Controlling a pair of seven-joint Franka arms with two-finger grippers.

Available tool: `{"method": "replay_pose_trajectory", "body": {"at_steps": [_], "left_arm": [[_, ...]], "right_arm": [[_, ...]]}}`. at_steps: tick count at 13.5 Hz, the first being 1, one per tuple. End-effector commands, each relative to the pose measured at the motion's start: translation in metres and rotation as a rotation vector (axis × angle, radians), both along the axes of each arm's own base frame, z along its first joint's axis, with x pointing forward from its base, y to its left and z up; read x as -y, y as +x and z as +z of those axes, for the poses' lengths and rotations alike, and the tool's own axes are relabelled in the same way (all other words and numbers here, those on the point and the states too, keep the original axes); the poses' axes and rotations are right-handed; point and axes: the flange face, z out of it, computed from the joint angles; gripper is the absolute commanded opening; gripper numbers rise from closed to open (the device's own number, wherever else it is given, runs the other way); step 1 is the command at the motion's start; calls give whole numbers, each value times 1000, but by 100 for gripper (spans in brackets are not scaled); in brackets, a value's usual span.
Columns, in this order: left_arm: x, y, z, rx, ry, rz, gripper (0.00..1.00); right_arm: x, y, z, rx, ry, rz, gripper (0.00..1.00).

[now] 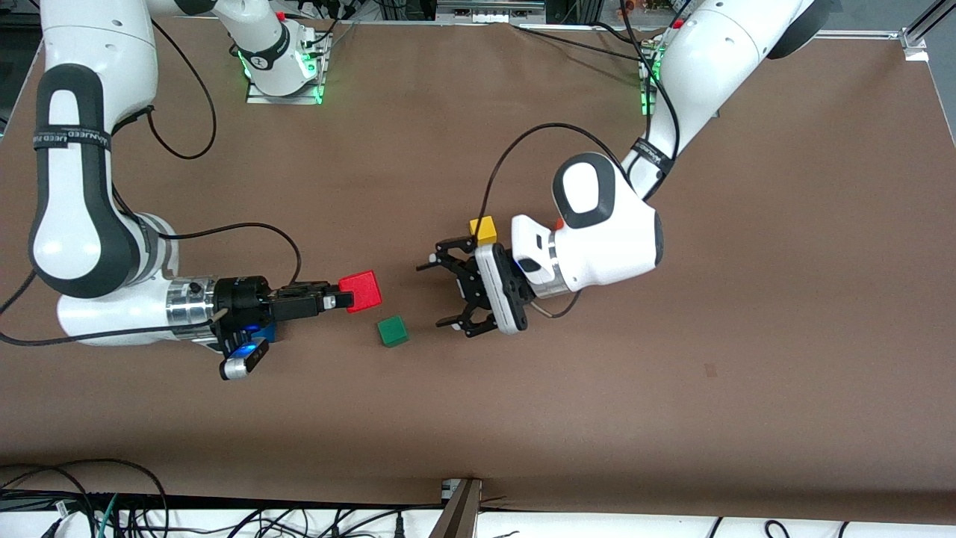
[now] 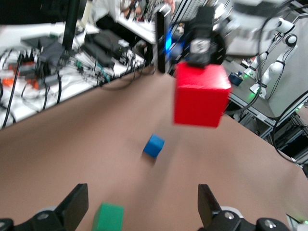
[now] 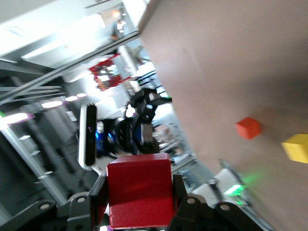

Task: Pass red block to right arm, stack on blue
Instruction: 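Move the red cube above the blue cube while the left gripper retracts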

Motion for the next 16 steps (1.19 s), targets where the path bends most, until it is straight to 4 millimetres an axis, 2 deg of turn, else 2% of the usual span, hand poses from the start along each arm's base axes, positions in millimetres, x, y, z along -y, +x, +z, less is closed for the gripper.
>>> {"method": "replay_pose_trajectory", "body": {"at_steps": [1,3,6,7,8,11,12,14,16], "left_arm": [[-50,15,-8,-131,64,-2,100],[-86,24,-26,-232,107,-20,100],[-172,42,-54,-375,200,-17,100],[-194,43,-57,-415,250,-19,100],[-205,42,-56,-453,309,-22,100],[-222,31,-44,-581,549,18,100],[-237,32,-35,-578,616,45,100],[-288,39,-10,-500,798,110,100],[-333,40,35,-431,890,181,100]], "right_arm": [[22,-13,42,88,-218,56,0],[35,-24,61,147,-391,112,0],[53,-38,80,222,-574,183,0],[59,-44,87,247,-621,203,0],[66,-50,94,268,-662,221,0],[86,-64,113,313,-824,256,0],[93,-67,116,327,-875,254,0],[105,-71,118,365,-972,257,0],[115,-76,112,408,-1030,271,0]]}}
